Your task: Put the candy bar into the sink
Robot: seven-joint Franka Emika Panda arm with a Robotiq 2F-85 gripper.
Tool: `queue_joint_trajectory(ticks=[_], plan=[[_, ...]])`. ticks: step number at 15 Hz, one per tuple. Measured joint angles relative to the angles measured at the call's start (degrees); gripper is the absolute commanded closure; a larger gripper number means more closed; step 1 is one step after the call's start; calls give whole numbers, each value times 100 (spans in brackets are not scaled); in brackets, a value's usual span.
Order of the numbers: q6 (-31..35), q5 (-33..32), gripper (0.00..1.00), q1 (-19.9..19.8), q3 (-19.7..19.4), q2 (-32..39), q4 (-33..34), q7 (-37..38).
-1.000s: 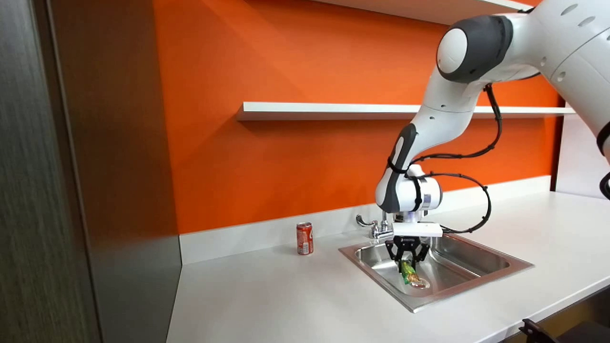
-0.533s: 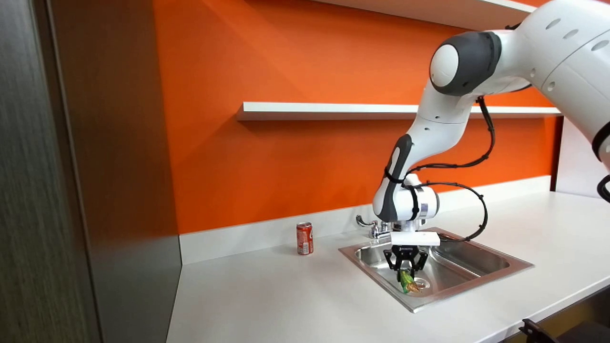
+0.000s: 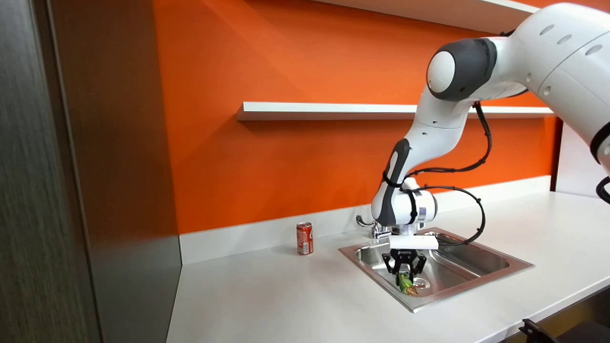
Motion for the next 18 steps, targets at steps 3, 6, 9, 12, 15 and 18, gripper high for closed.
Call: queue_joint_trajectory(ticks=[3,6,9,12,15,18], plan=[[0,0,19,3,0,10,6,3],[0,0,0,15,0,10,8,7],[0,0,0,37,-1,-22,8,12],[0,0,0,102,-6,-160,-36,36],[13,-9,0,240,-28,-445,-280,76],[115,-13,0,425,-50,-838,-746,140]])
